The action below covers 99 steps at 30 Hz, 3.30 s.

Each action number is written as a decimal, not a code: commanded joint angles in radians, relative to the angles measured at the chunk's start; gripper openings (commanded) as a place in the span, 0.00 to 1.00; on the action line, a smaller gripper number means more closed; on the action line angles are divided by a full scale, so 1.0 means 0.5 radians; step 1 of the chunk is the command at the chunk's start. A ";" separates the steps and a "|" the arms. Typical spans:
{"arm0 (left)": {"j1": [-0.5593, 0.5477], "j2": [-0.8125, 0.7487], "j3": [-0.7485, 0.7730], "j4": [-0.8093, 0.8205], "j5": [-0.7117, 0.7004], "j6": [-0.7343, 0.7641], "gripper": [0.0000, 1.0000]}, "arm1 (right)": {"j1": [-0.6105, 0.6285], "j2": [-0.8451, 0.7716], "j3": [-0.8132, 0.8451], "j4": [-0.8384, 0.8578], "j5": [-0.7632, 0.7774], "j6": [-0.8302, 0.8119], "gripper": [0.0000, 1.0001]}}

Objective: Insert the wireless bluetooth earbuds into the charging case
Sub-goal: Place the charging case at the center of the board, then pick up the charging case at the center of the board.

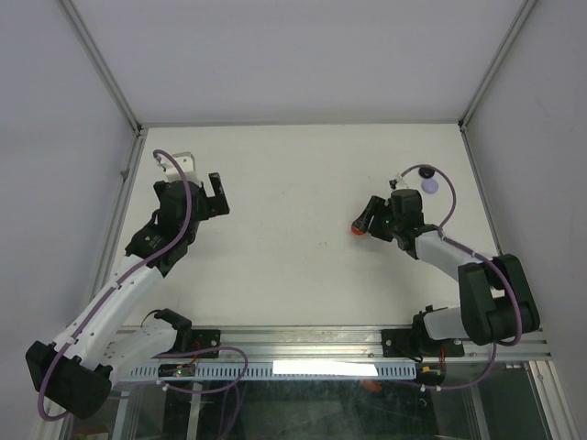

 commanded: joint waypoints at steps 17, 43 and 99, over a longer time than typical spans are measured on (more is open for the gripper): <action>0.067 -0.167 -0.028 0.045 0.166 0.009 0.99 | -0.291 0.029 0.619 -0.434 0.912 -0.534 0.80; 0.231 -0.130 -0.037 0.057 0.391 0.000 0.99 | -0.888 1.174 1.478 -0.371 0.453 -0.999 0.78; 0.265 0.138 0.006 0.419 2.308 -0.315 0.99 | 0.727 -0.345 0.555 -0.168 -0.455 -1.869 0.48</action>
